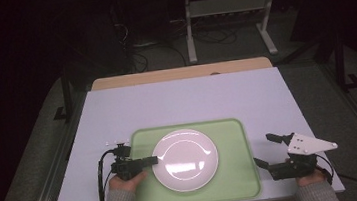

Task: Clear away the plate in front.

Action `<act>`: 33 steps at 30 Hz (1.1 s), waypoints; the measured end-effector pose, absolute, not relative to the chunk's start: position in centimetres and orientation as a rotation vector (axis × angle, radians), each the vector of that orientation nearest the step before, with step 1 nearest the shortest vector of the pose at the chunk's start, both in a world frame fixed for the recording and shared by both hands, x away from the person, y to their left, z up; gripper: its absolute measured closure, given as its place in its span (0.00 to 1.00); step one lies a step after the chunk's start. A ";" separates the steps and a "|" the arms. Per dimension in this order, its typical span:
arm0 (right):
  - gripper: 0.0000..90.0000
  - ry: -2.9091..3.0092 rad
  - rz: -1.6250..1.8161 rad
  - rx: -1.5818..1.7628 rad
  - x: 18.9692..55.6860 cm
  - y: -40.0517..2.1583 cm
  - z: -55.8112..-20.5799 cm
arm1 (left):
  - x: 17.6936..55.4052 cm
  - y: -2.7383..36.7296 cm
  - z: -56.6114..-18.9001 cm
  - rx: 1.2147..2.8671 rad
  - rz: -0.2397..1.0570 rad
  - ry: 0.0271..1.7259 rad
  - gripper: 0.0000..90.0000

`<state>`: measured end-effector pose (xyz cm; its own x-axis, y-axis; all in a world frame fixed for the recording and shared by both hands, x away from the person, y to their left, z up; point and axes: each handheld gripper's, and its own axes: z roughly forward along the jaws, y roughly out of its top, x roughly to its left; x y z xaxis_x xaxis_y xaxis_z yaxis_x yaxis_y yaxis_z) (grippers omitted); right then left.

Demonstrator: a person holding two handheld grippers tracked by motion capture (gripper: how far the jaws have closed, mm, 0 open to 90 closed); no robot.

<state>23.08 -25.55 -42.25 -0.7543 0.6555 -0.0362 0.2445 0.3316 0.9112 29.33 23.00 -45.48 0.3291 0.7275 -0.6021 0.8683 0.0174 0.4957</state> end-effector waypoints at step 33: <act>0.15 2.219 1.377 0.813 23.3 -25.5 -42.4 | 27.7 24.0 -42.6 1.848 0.119 1.202 0.67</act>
